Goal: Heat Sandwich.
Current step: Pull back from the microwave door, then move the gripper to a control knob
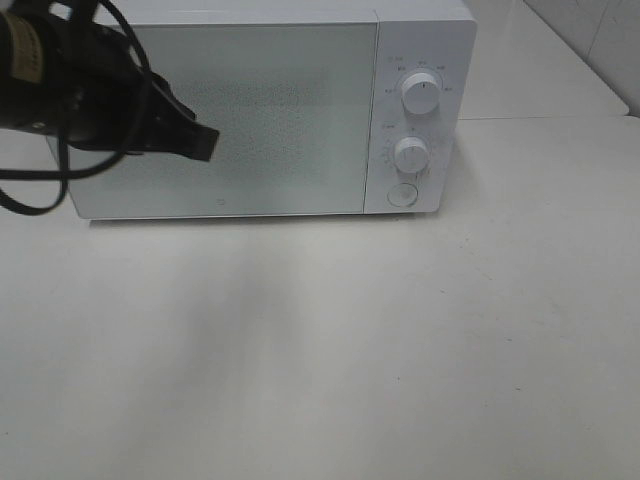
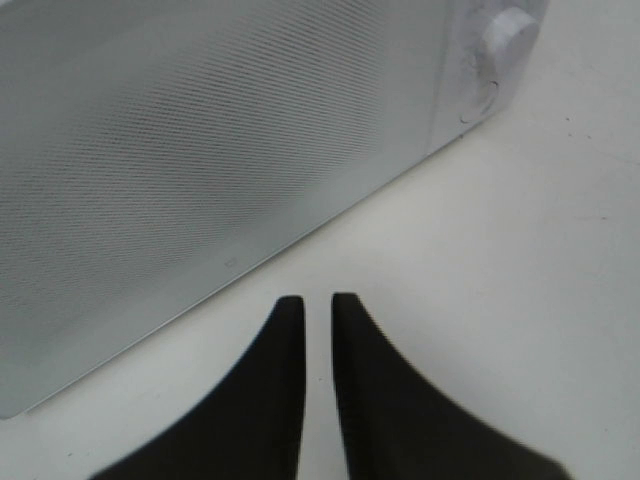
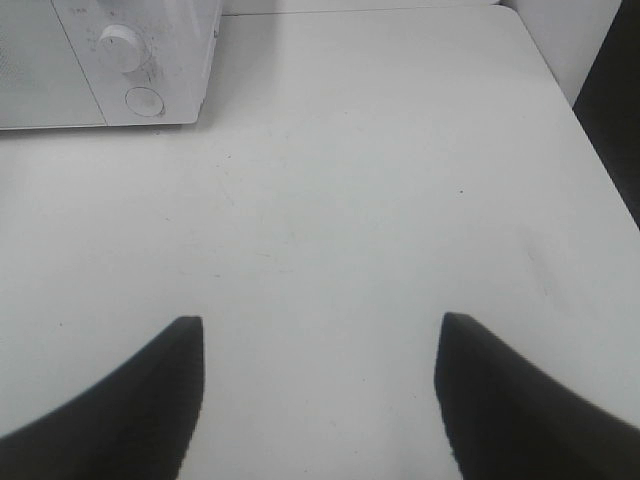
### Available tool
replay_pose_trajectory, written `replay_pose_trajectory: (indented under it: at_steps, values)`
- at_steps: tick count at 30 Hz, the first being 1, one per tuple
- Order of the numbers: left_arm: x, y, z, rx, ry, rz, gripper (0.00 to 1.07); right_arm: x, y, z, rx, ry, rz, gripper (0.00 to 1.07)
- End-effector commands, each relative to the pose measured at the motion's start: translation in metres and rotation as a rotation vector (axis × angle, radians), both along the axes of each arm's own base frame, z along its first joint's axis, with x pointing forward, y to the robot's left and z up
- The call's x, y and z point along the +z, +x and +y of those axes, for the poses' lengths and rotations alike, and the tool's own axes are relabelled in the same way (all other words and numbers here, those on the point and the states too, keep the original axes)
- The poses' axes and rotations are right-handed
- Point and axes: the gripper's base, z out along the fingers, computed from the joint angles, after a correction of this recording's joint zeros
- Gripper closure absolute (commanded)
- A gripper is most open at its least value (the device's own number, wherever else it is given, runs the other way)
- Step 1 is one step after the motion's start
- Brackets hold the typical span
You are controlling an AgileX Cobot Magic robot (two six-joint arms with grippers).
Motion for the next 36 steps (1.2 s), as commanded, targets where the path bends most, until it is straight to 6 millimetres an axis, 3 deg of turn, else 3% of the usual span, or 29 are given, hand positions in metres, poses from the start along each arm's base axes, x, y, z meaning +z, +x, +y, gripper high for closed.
replay_pose_trajectory:
  at_steps: [1,2,4,6,7,13,15,20,27,29,32,36]
  values:
    - [0.017,-0.007,0.019,0.073,-0.013,0.005,0.60,0.000,-0.004,0.000,-0.001,-0.002,-0.029,0.43]
    - [0.017,-0.007,0.019,0.073,-0.013,0.005,0.60,0.000,-0.004,0.000,-0.001,-0.002,-0.029,0.43]
    - [0.026,-0.012,0.039,0.155,-0.017,0.034,0.36,0.000,-0.004,0.000,-0.001,-0.002,-0.029,0.43]
    - [0.031,-0.014,0.055,0.212,0.001,0.053,0.32,0.000,-0.004,0.000,-0.001,-0.002,-0.029,0.43]
    - [0.031,-0.014,0.055,0.212,0.001,0.053,0.32,0.000,-0.004,0.000,-0.001,-0.002,-0.029,0.43]
    - [0.042,-0.031,0.108,0.352,0.105,0.141,0.32,0.000,-0.004,0.000,-0.001,-0.002,-0.029,0.43]
    - [0.043,-0.033,0.114,0.371,0.107,0.159,0.32,0.000,-0.004,0.000,-0.001,-0.002,-0.029,0.43]
    - [0.052,-0.053,0.139,0.433,0.089,0.225,0.32,0.000,-0.004,0.000,-0.001,-0.002,-0.029,0.43]
    - [0.075,-0.095,0.181,0.606,0.065,0.159,0.32,0.000,-0.004,0.000,-0.001,-0.002,-0.029,0.43]
    - [0.078,-0.102,0.185,0.623,0.061,0.148,0.32,0.000,-0.004,0.000,-0.001,-0.002,-0.029,0.43]
    - [0.084,-0.128,0.191,0.667,0.032,0.126,0.32,0.000,-0.004,0.000,-0.001,-0.002,-0.029,0.43]
    - [0.074,-0.153,0.186,0.674,-0.014,0.097,0.32,0.000,-0.004,0.000,-0.001,-0.002,-0.029,0.43]
